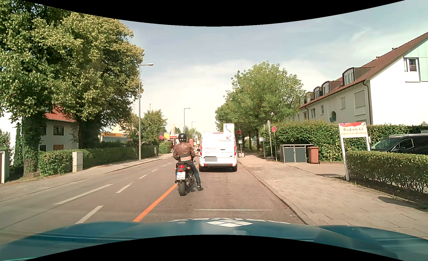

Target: Follow the waypoints while adhering to traffic rules and regulations

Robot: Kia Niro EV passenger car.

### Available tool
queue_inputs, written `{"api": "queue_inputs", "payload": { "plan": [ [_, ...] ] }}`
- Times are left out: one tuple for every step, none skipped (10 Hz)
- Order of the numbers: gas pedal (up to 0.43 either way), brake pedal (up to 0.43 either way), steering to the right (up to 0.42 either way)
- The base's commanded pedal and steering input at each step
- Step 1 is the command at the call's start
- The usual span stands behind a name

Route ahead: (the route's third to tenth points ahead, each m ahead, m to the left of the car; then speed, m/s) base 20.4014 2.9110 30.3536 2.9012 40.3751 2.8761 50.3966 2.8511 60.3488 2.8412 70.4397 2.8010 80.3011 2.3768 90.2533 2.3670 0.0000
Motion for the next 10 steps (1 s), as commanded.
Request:
{"api": "queue_inputs", "payload": {
  "plan": [
    [0.000,0.000,-0.015],
    [0.000,0.000,-0.015],
    [0.000,0.000,-0.015],
    [0.000,0.000,-0.015],
    [0.000,0.000,-0.015],
    [0.000,0.000,-0.015],
    [0.000,0.000,-0.015],
    [0.000,0.000,-0.015],
    [0.000,0.000,-0.015],
    [0.000,0.000,-0.015]
  ]
}}
